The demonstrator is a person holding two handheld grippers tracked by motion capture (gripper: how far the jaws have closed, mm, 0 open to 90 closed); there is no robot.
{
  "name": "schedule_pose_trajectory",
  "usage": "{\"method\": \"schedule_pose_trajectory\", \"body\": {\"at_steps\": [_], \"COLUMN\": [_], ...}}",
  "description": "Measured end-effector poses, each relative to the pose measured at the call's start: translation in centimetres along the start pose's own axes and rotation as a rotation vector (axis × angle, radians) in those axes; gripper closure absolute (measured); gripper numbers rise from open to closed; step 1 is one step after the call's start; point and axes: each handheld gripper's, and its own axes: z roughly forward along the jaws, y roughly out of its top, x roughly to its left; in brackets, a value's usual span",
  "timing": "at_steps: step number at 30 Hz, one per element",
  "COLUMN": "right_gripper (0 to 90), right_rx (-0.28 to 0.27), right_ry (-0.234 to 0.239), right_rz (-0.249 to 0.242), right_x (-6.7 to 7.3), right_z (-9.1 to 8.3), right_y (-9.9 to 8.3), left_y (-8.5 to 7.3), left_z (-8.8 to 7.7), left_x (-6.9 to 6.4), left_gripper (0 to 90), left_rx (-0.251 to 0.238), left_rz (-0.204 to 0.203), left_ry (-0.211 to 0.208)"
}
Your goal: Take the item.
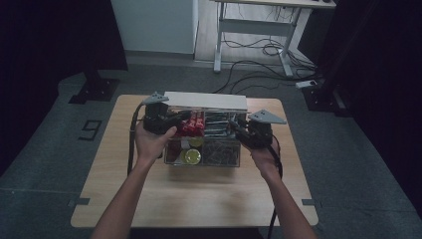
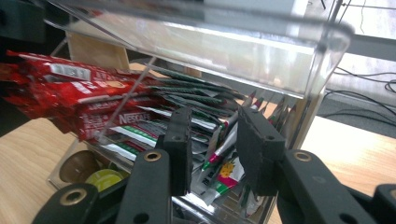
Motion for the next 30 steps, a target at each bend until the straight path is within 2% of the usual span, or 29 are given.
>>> {"method": "schedule_pose_trajectory", "body": {"at_steps": [11, 19, 25, 30], "right_gripper": [66.3, 66.4, 67.2, 70.2], "right_rx": [0.03, 0.049, 0.075, 0.093], "right_ry": [-0.024, -0.035, -0.052, -0.055], "right_rz": [0.006, -0.013, -0.047, -0.041], "right_x": [-0.6, -0.2, 0.4, 0.4], "right_z": [1.4, 2.1, 2.9, 3.2], "right_y": [-0.5, -0.6, -1.1, -1.2], "left_y": [-0.1, -0.1, -0.1, 0.0], "left_z": [0.2, 0.2, 0.2, 0.2], "left_x": [0.2, 0.2, 0.2, 0.2], "left_gripper": [90.0, 90.0, 90.0, 90.0], "left_rx": [0.003, 0.003, 0.005, 0.005], "left_rz": [-0.005, -0.006, -0.004, -0.008], "left_ry": [0.001, 0.0, 0.001, 0.0]}}
